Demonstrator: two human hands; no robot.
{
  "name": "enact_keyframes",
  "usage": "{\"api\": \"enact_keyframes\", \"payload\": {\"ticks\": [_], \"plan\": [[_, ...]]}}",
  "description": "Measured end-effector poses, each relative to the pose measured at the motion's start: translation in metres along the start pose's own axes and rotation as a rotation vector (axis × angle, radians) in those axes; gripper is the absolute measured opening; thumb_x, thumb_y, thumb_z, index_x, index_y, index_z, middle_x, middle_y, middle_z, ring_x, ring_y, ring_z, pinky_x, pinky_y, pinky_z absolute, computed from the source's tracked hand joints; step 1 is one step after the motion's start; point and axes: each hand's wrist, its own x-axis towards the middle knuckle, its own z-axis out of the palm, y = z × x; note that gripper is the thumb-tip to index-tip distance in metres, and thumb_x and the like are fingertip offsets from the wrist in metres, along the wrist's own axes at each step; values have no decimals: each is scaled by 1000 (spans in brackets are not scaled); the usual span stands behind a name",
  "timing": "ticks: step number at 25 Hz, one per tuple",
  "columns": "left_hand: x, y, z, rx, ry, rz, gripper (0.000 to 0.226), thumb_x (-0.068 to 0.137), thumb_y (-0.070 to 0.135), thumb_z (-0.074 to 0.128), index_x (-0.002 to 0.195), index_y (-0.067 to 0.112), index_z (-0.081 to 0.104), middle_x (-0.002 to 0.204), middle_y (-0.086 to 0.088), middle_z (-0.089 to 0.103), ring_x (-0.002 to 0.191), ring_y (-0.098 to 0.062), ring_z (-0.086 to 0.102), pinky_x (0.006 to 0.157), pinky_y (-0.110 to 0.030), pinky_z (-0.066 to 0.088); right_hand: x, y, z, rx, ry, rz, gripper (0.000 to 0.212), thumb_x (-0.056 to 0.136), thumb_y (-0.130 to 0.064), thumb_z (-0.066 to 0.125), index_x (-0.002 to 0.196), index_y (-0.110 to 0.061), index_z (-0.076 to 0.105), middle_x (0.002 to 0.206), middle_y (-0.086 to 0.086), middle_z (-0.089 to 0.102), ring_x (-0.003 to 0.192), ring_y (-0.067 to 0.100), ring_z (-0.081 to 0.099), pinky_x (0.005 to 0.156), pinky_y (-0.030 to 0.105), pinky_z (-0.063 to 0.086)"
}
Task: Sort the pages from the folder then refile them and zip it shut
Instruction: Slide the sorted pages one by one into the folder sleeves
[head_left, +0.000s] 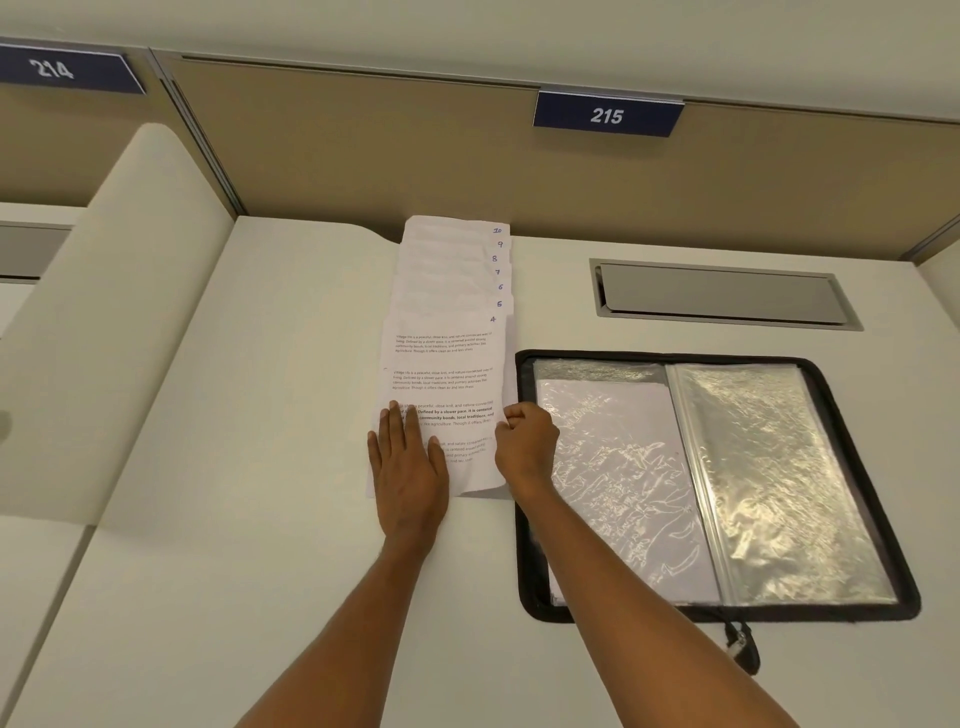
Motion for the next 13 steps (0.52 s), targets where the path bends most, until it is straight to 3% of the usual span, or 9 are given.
{"api": "enact_keyframes", "payload": {"ticks": [4, 8, 13], "plan": [[-2, 4, -5, -29, 25, 27, 57, 111, 32, 34, 163, 10, 27, 172, -9, 22, 160, -22, 13, 131, -46, 5, -1, 8, -11, 165, -26, 96, 21, 92, 3, 66, 99, -16, 72, 99, 1, 73, 91, 17, 71, 80, 33, 62], [2, 10, -25, -103, 114, -48, 53, 110, 29, 39, 160, 11, 34, 169, -10, 29, 158, -25, 21, 131, -46, 4, 3, 14, -33, 350, -98, 148, 18, 91, -1, 69, 99, -16, 73, 95, 1, 75, 90, 20, 73, 84, 40, 63], [24, 37, -59, -417, 138, -159, 56, 111, 32, 43, 161, 8, 32, 165, -11, 37, 152, -26, 32, 126, -38, 22, 14, 26, -84, 578, -202, 256, 18, 91, 1, 70, 103, -12, 74, 102, 9, 78, 92, 30, 76, 82, 47, 64]]}}
